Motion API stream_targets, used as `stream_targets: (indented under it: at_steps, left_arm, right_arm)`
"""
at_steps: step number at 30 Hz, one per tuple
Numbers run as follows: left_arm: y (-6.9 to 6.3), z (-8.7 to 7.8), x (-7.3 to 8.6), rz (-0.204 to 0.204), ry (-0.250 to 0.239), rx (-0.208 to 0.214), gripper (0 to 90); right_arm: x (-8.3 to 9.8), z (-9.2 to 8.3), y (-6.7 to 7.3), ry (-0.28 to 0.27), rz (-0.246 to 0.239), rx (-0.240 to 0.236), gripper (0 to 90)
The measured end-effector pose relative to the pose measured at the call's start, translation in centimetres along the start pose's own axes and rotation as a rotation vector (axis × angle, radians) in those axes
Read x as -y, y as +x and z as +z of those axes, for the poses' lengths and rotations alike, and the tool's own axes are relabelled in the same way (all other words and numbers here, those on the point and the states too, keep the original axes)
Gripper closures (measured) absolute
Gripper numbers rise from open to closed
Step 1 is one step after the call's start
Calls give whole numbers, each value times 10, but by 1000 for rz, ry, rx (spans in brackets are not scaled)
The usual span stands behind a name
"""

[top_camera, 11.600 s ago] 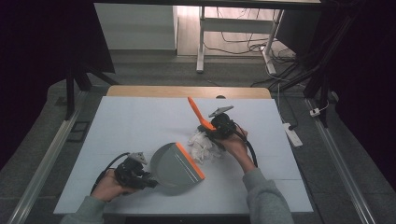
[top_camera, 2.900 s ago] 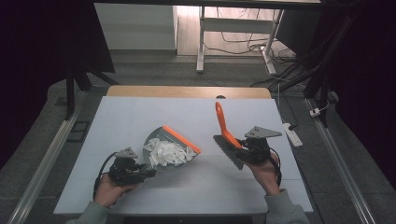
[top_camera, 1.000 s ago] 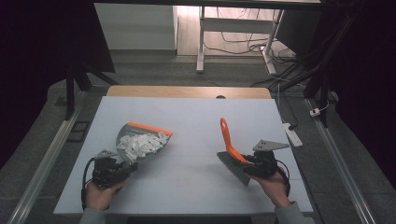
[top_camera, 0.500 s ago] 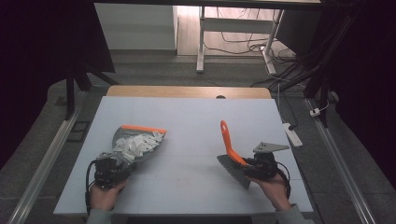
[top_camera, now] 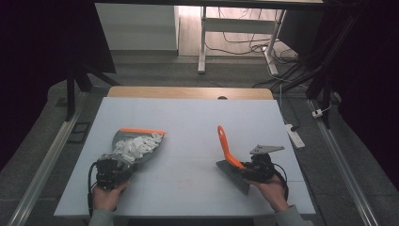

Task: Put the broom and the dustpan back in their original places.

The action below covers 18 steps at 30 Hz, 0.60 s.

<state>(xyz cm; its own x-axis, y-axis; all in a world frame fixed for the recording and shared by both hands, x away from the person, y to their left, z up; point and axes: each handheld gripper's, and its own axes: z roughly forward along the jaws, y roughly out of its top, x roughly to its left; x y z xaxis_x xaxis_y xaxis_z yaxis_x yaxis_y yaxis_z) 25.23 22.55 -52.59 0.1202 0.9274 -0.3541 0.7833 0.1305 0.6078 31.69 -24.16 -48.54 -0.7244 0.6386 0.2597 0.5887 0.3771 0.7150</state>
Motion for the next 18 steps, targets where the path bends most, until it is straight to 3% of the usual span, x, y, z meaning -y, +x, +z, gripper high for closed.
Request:
stream_targets:
  at_steps: [10,18]
  left_arm:
    - [4,7,1,-17,19,-5,612]
    - [4,9,1,-16,27,-7,612]
  right_arm:
    - [0,5,-19,26,59,28,702]
    - [-1,8,-31,54,80,56,684]
